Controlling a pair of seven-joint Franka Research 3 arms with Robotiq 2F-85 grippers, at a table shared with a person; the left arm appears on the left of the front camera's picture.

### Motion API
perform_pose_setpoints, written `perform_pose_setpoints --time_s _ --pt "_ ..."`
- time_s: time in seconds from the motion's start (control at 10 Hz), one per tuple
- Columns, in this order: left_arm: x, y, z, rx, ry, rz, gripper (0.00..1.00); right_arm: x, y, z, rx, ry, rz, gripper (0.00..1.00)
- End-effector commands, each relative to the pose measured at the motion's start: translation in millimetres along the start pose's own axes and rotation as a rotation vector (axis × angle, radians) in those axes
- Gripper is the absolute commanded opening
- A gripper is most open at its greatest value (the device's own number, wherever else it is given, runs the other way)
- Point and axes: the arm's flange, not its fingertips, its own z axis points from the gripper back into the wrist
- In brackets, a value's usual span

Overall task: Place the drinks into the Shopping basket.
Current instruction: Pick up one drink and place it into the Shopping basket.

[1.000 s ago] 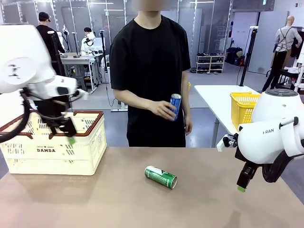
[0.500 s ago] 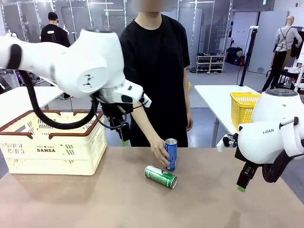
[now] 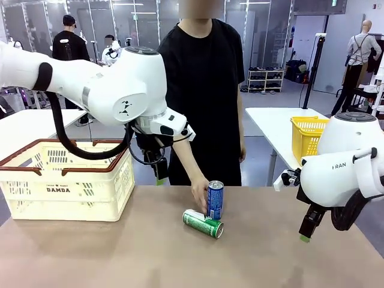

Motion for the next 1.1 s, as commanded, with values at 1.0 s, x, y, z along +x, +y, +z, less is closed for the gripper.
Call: perform_pose_setpoints --time_s 1.0 --pt "-153.6 -13.5 -25.5 0.035 0.040 0.134 1.00 -0.8 0.0 1.3 -0.002 0.002 -0.001 0.96"
